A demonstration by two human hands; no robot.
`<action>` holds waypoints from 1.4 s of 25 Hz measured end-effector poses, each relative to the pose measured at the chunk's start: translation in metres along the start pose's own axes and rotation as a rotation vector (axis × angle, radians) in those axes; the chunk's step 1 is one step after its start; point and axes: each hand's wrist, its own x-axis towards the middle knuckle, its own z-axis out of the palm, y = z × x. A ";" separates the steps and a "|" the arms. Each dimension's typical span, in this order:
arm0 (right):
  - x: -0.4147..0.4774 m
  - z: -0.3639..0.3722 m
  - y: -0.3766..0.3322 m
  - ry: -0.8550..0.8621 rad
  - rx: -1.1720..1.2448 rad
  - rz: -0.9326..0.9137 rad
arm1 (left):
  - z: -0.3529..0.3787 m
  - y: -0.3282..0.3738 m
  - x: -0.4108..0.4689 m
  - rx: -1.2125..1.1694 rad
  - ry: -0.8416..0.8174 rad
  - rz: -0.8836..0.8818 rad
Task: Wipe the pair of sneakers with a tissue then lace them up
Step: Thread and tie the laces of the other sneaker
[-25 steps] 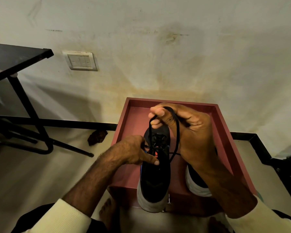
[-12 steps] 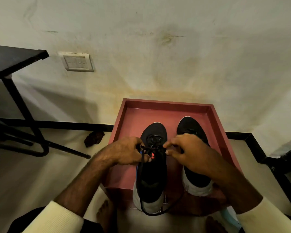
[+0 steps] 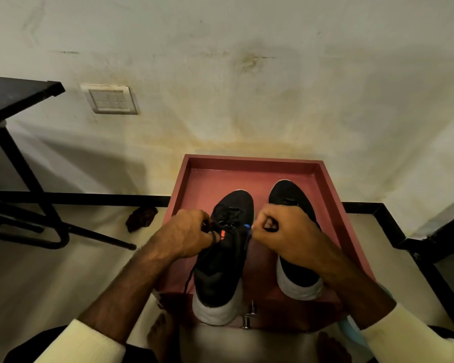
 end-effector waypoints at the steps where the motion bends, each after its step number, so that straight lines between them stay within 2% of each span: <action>1: 0.001 -0.007 0.002 0.046 0.036 0.035 | -0.001 0.000 0.001 0.027 0.023 -0.018; 5: 0.002 -0.018 0.008 0.100 0.088 0.125 | 0.001 0.004 0.002 0.123 0.061 -0.035; 8: 0.005 -0.016 0.011 0.099 0.018 0.168 | 0.005 0.007 0.002 0.132 0.056 -0.033; 11: 0.003 -0.026 0.014 -0.287 -0.062 0.187 | 0.002 0.003 0.000 0.092 0.026 0.016; 12: 0.001 -0.026 0.014 -0.345 -0.068 0.168 | 0.001 0.002 -0.001 0.065 0.010 0.034; 13: 0.000 -0.025 0.014 -0.294 -0.054 0.129 | 0.000 0.001 -0.002 0.033 -0.009 0.052; 16: 0.007 -0.013 0.011 0.076 -0.029 0.020 | -0.007 -0.002 -0.003 -0.074 -0.068 0.092; 17: 0.012 -0.007 0.008 0.101 -0.037 -0.007 | -0.009 -0.002 -0.003 -0.124 -0.084 0.096; 20: 0.028 0.016 0.002 -0.018 -0.052 -0.033 | -0.016 -0.001 -0.003 -0.276 -0.123 0.083; 23: 0.038 0.030 0.000 -0.094 -0.059 0.009 | -0.024 -0.003 -0.005 -0.314 -0.177 0.079; 26: 0.044 0.036 0.002 -0.081 -0.047 0.077 | -0.023 -0.008 -0.003 -0.325 -0.125 0.065; 30: 0.049 0.041 0.007 0.035 0.011 0.200 | -0.005 -0.009 0.014 -0.281 0.013 0.054; 35: 0.049 0.041 0.004 -0.024 0.014 0.213 | 0.008 -0.004 0.030 -0.224 0.062 0.024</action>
